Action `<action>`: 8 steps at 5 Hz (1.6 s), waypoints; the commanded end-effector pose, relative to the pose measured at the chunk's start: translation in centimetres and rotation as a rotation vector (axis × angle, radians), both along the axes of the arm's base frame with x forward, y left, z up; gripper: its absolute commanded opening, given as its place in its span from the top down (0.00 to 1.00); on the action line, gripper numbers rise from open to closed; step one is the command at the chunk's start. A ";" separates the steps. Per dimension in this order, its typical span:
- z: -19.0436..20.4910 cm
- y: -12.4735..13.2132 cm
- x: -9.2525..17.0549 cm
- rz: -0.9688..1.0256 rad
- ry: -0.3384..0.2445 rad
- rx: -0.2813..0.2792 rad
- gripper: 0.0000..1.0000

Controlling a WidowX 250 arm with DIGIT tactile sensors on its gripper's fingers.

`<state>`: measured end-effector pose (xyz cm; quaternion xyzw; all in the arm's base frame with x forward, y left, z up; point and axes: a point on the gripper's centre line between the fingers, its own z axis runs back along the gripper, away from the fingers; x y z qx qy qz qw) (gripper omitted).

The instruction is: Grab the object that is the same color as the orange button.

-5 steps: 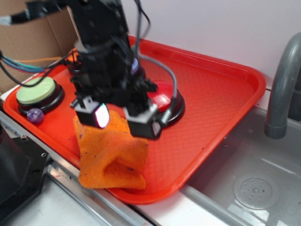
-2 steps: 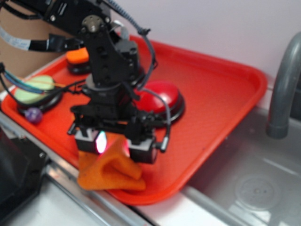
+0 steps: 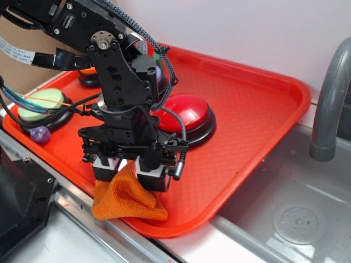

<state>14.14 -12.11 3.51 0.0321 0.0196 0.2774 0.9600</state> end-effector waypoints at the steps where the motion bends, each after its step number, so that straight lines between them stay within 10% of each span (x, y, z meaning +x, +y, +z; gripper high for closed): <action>1: 0.7 0.1 0.7 -0.064 -0.005 -0.007 1.00; 4: 6.6 2.6 3.8 -0.270 -0.038 0.012 1.00; 8: 14.0 13.5 2.5 -0.260 -0.113 0.048 1.00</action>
